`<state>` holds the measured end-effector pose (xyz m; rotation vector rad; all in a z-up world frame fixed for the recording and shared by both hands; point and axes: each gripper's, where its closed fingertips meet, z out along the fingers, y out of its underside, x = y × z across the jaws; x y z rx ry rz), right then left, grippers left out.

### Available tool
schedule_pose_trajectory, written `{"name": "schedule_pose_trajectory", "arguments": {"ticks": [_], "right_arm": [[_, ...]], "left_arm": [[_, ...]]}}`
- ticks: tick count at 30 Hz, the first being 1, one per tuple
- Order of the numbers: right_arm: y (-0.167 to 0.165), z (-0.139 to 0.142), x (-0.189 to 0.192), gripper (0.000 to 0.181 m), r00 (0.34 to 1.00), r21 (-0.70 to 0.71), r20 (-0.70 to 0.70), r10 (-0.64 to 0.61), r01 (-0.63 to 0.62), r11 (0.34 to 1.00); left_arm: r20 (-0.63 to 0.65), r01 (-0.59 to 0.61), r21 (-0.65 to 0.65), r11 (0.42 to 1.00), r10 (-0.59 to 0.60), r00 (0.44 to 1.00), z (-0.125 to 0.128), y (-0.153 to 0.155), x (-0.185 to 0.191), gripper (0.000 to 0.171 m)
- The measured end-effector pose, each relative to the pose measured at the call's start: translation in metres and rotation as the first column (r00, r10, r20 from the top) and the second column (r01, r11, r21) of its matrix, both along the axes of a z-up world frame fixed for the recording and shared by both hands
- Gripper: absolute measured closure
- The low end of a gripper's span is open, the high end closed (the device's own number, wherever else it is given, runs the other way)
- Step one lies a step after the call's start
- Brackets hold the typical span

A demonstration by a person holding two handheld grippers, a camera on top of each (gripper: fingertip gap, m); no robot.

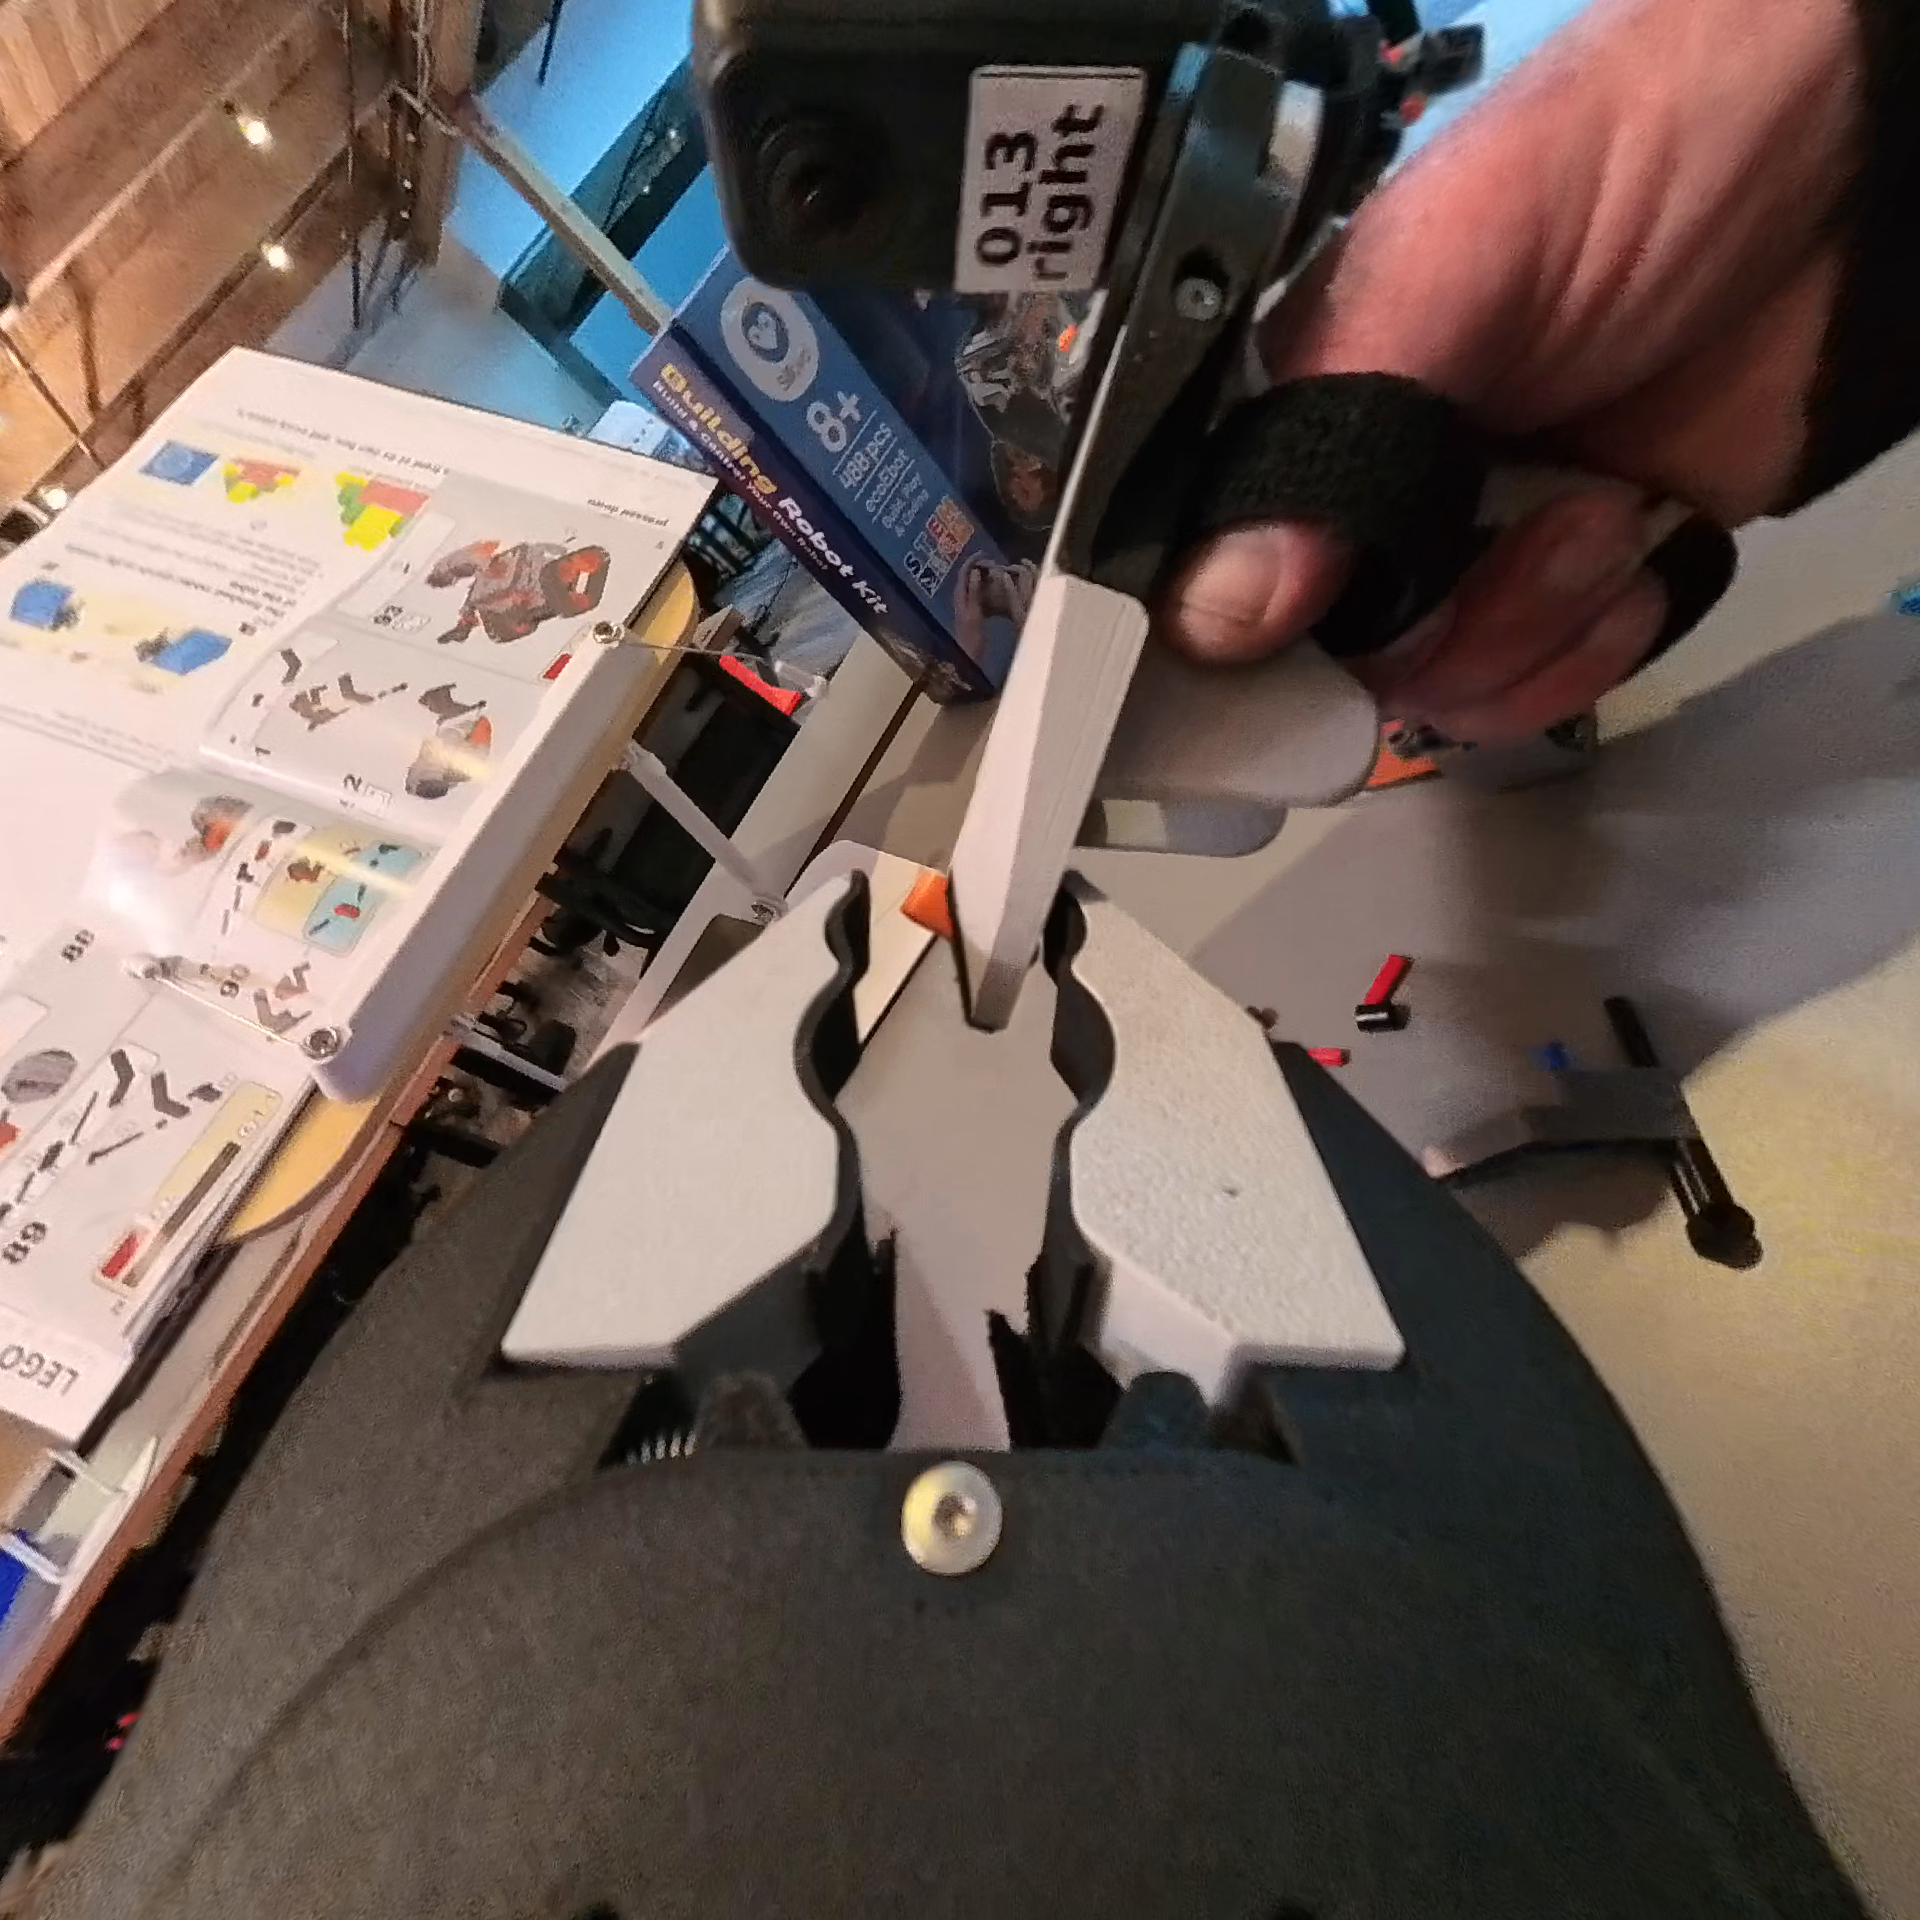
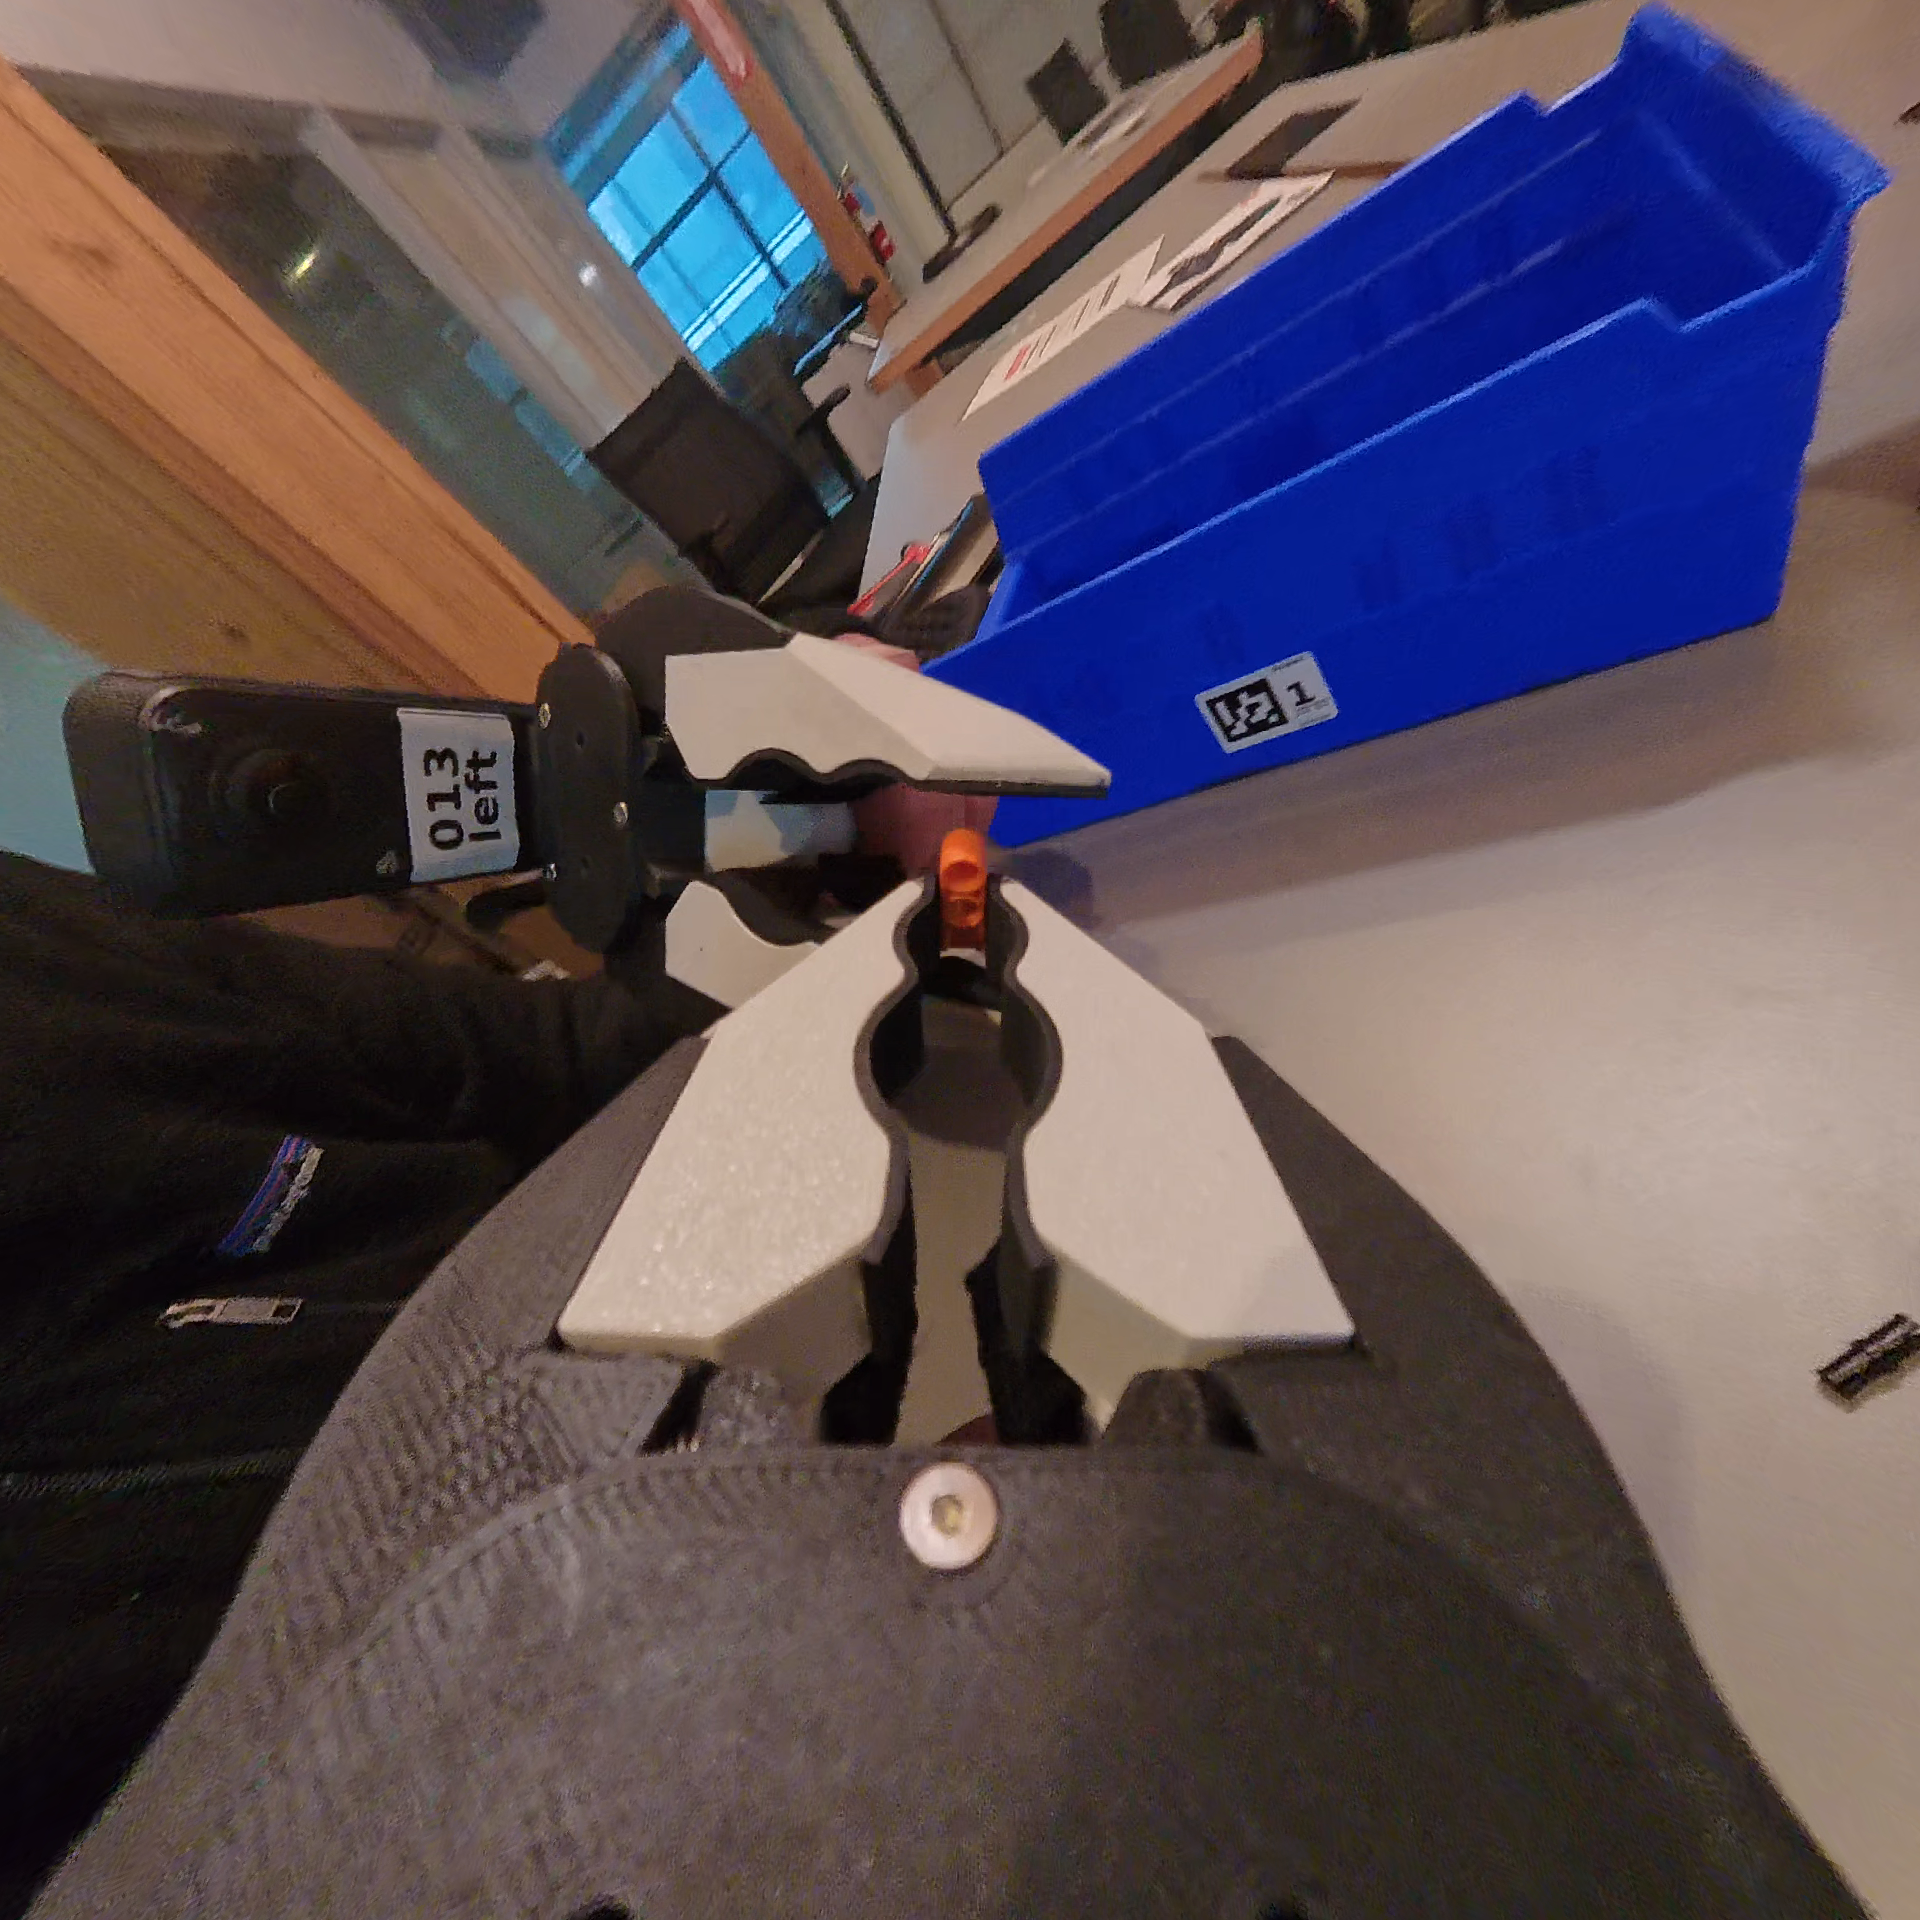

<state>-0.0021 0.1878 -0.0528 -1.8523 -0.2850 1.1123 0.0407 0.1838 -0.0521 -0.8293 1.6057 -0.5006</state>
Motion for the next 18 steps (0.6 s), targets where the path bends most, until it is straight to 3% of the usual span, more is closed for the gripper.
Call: {"name": "schedule_pose_trajectory", "arguments": {"ticks": [7, 18], "right_arm": [[-0.017, -0.010, -0.004, 0.177, 0.991, -0.063, 0.046, 0.124, -0.121, 0.991], [-0.015, -0.009, -0.005, 0.177, 0.993, -0.064, -0.002, 0.118, -0.118, 0.991]], "left_arm": [[-0.072, 0.084, 0.063, 0.995, -0.079, 0.994, -0.012, -0.017, -0.004, 0.148], [-0.041, 0.018, 0.020, 1.000, -0.017, 0.999, -0.011, -0.010, -0.010, 0.148]]}}
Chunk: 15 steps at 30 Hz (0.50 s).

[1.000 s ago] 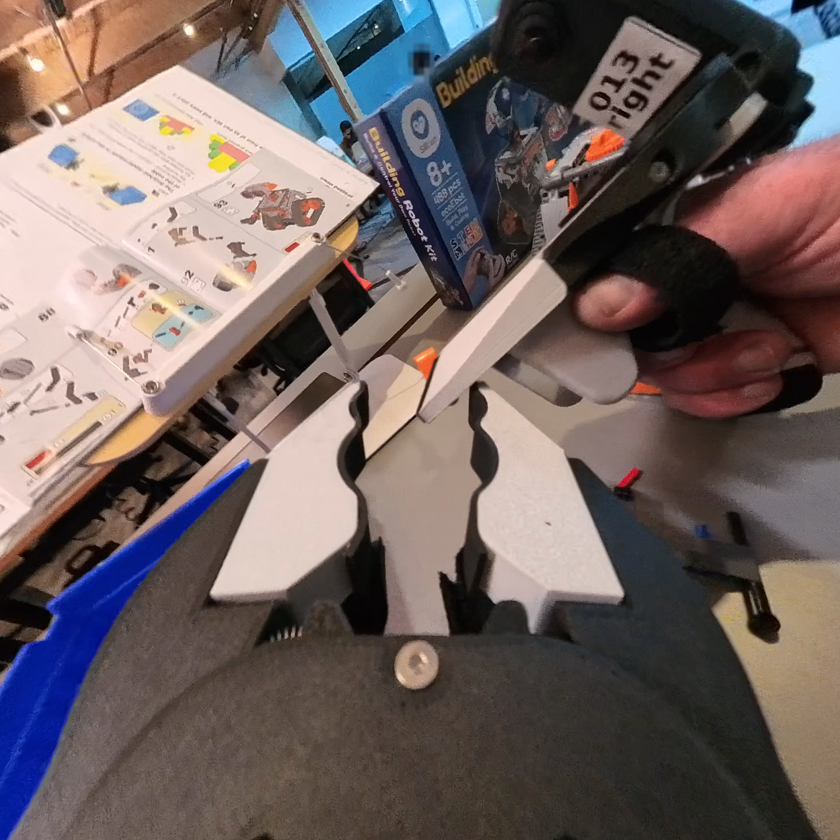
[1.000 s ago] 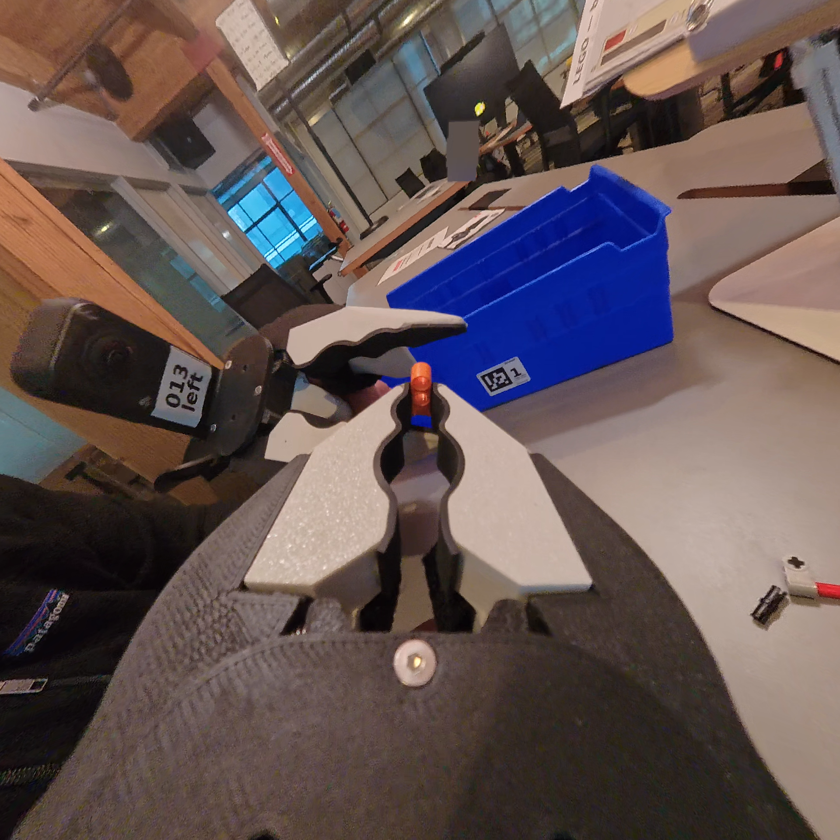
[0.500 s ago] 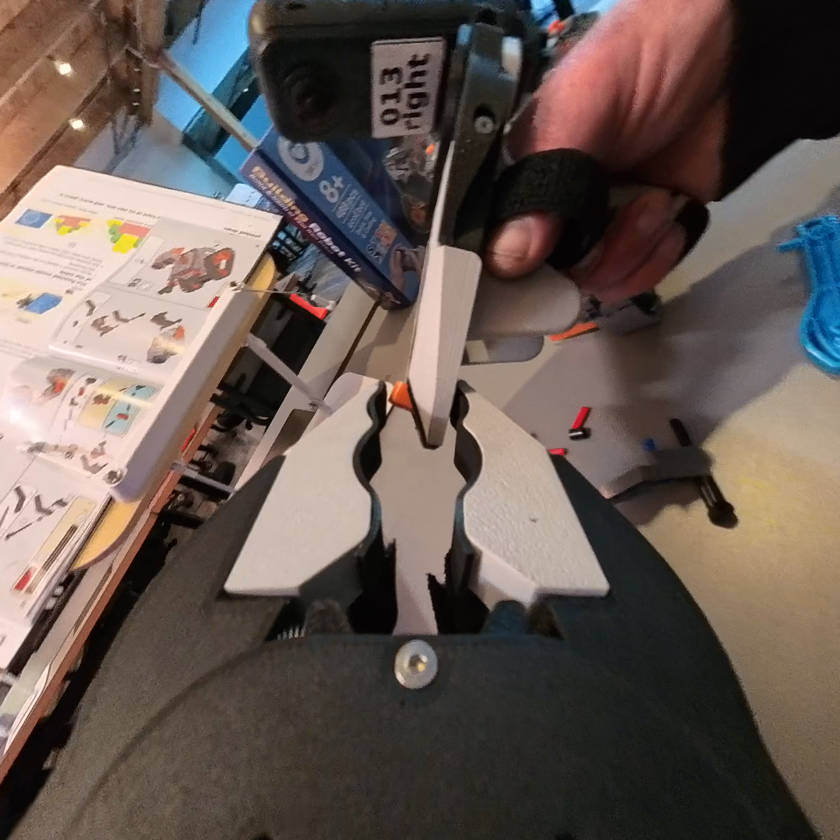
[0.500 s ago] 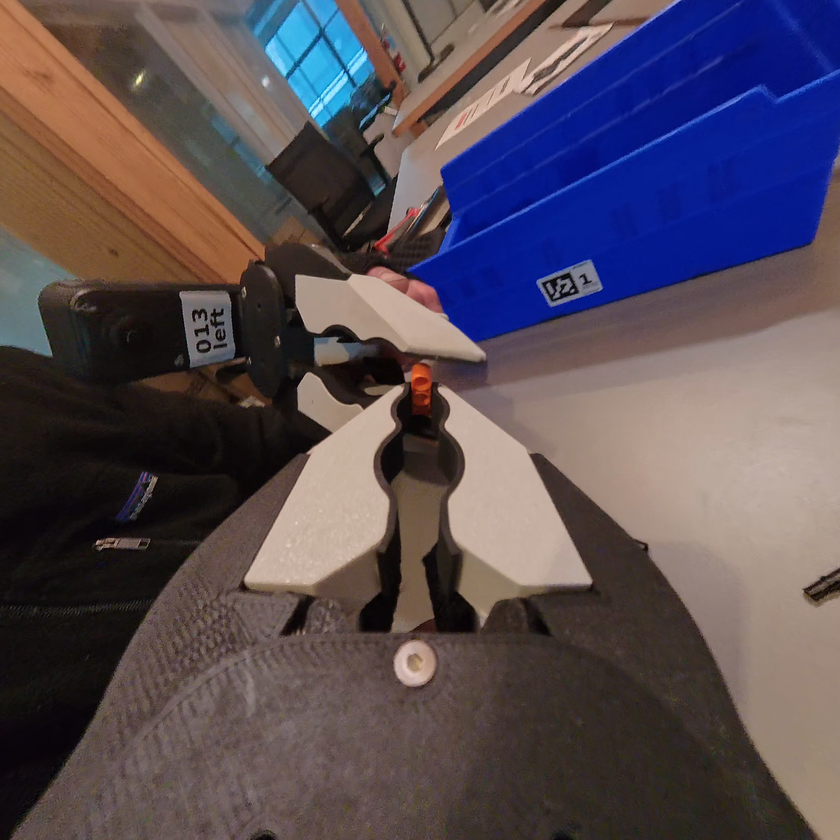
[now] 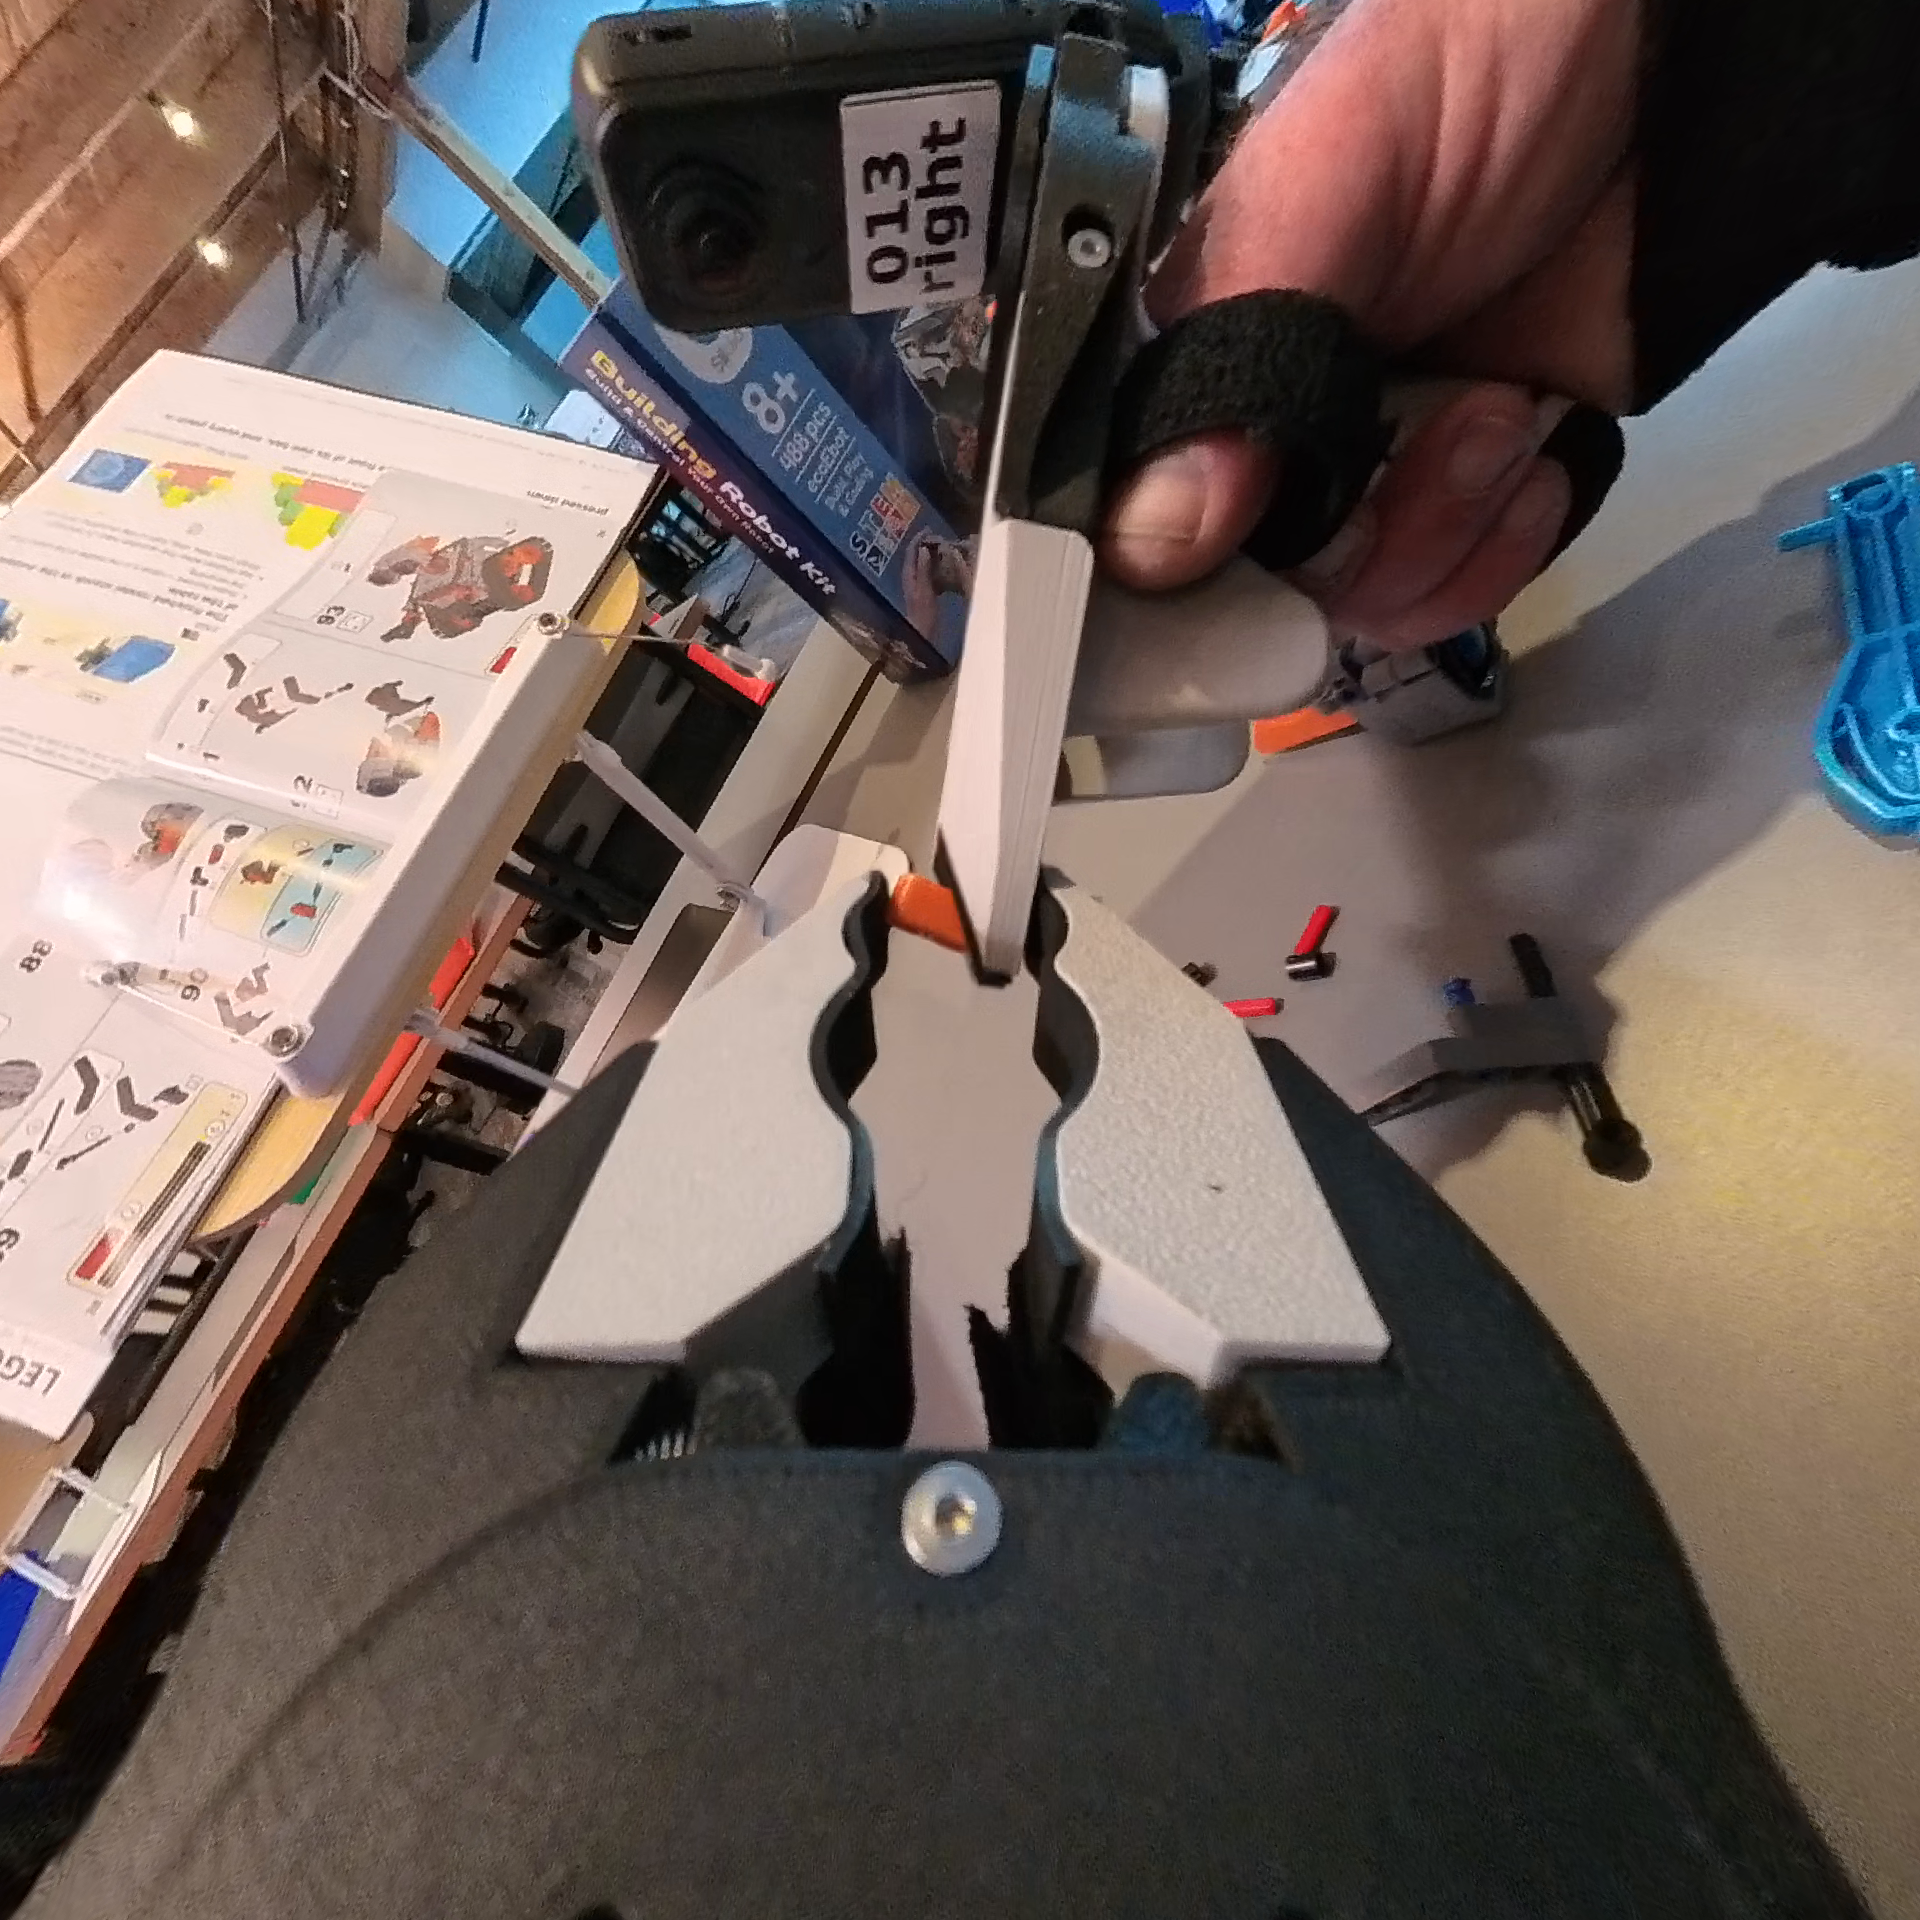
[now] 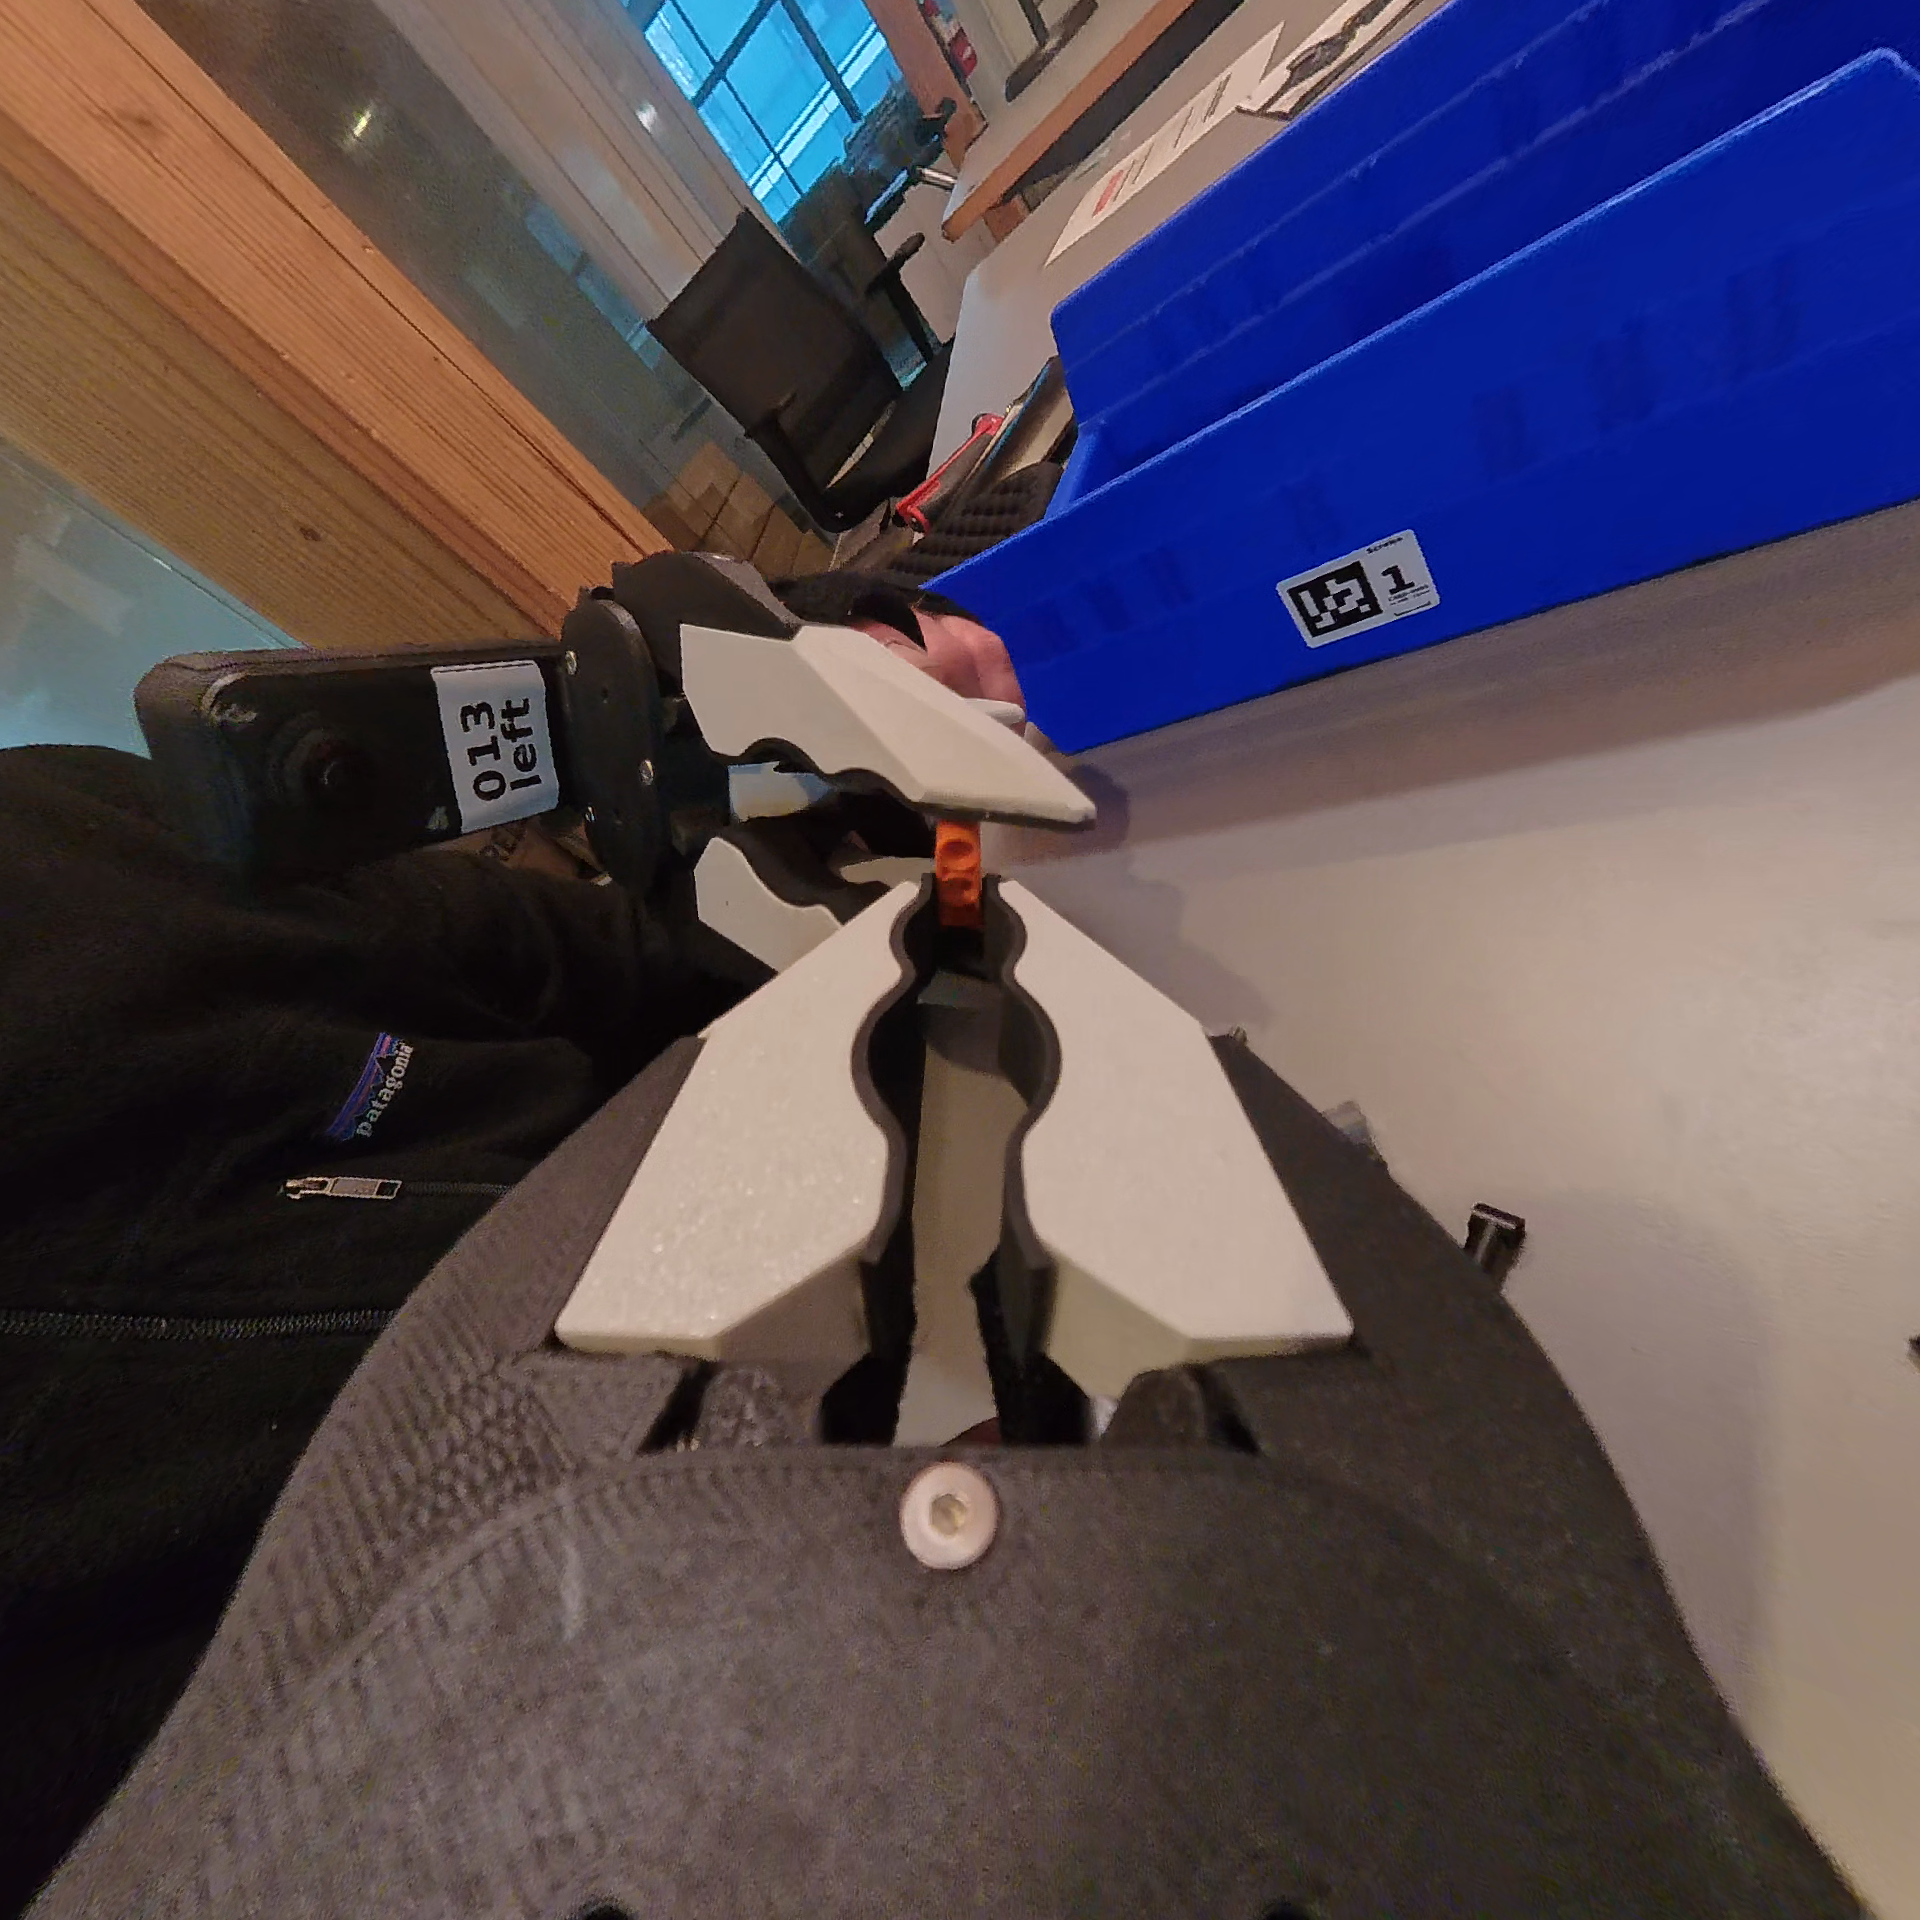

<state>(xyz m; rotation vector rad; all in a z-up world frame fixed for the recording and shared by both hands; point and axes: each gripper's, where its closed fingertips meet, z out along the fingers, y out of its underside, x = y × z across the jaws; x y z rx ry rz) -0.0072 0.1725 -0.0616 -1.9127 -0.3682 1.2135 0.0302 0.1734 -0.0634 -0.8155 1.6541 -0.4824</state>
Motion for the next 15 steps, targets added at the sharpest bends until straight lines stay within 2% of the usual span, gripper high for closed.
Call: {"name": "schedule_pose_trajectory", "arguments": {"ticks": [15], "right_arm": [[-0.0006, 0.0043, 0.0011, 0.176, 1.000, 0.014, -0.025, -0.004, 0.004, 1.000]], "left_arm": [[0.026, 0.001, -0.009, 1.000, -0.001, 1.000, 0.0041, 0.0005, -0.0013, 0.148]]}}
